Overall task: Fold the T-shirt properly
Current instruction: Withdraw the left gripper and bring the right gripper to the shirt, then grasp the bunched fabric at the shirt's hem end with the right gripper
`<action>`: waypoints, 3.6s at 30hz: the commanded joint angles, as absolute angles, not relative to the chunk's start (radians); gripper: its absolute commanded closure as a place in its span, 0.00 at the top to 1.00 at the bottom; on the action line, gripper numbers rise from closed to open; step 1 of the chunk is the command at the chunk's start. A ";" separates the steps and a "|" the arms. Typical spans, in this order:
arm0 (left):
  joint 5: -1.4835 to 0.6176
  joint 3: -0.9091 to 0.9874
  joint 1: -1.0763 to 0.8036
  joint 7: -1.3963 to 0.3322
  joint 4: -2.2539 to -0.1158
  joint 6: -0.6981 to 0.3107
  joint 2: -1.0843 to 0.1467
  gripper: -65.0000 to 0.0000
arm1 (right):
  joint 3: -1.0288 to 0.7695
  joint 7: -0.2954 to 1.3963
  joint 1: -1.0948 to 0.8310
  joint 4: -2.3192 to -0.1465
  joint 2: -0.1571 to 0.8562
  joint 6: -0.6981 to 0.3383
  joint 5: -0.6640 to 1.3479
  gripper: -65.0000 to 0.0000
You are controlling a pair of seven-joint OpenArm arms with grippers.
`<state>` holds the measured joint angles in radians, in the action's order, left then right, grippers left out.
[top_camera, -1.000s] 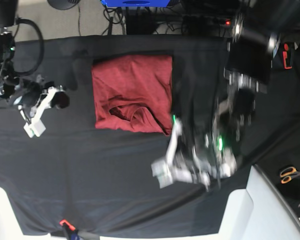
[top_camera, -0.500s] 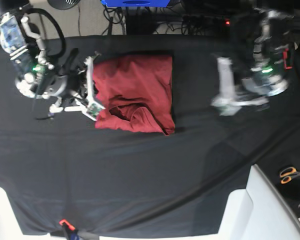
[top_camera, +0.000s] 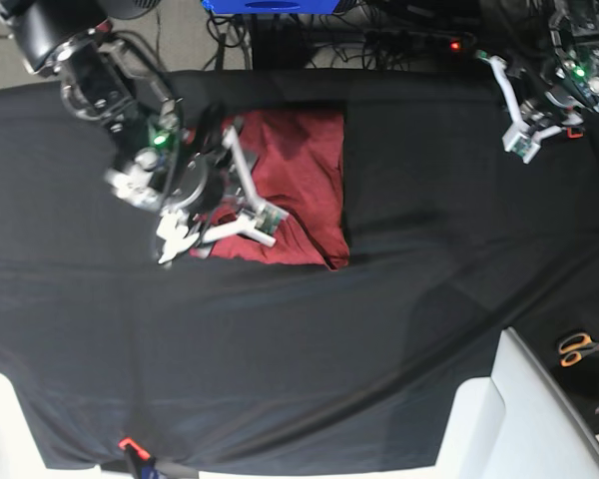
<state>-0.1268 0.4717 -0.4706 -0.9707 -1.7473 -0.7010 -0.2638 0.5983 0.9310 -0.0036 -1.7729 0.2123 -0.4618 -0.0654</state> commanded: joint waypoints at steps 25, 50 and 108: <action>-0.127 0.475 -0.472 -0.958 -1.762 -0.698 -0.249 0.00 | 0.605 0.823 0.188 -1.497 0.137 -0.453 -0.081 0.48; -0.127 0.472 -0.464 -0.958 -1.762 -0.698 -0.249 0.00 | 0.532 0.825 0.245 -1.426 0.136 -0.447 -0.081 0.01; -0.128 0.472 -0.461 -0.957 -1.762 -0.698 -0.259 0.00 | 0.492 0.909 0.022 -1.566 0.022 -0.466 -0.077 0.01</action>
